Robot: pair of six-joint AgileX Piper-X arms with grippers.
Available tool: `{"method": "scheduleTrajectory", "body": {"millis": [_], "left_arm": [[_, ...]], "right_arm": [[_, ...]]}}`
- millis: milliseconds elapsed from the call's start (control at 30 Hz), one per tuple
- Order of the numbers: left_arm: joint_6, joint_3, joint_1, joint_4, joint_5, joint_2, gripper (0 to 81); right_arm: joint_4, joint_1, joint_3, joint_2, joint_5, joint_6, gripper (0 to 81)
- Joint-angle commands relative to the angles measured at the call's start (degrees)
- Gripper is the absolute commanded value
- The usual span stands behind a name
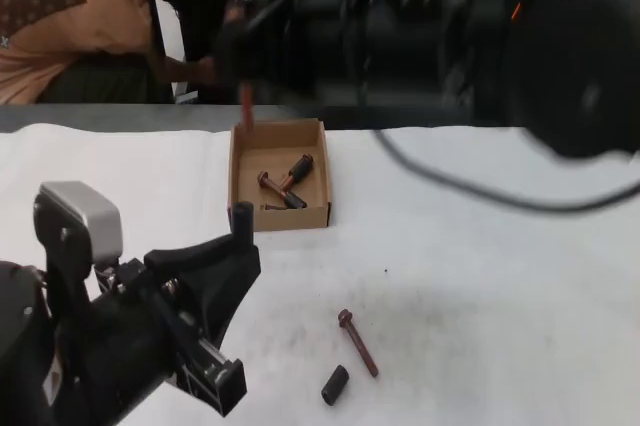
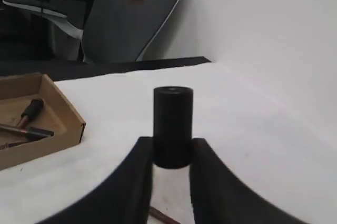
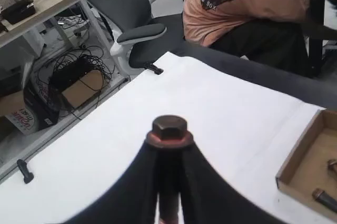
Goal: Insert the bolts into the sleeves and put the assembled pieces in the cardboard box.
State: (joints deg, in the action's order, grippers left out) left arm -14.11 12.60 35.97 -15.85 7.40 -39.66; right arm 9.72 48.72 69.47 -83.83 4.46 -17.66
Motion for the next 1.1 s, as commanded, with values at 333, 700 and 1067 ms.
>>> {"method": "scheduleTrajectory", "body": {"millis": [333,700,1067], "left_arm": [[-3.09,0.01,-0.15,-2.46,-7.08,0.55,1.8],[-2.98,0.01,-0.12,-0.99,-10.9,0.55,1.8],[-2.98,0.01,-0.12,-4.21,-11.32,0.55,1.8]], "right_arm": [[-10.87,4.99,-3.93,0.16,-5.01,-2.65,0.6],[-10.9,4.99,-3.93,0.16,-5.01,-1.19,0.6],[-9.72,4.99,-4.33,0.16,-5.01,-0.44,0.6]]}}
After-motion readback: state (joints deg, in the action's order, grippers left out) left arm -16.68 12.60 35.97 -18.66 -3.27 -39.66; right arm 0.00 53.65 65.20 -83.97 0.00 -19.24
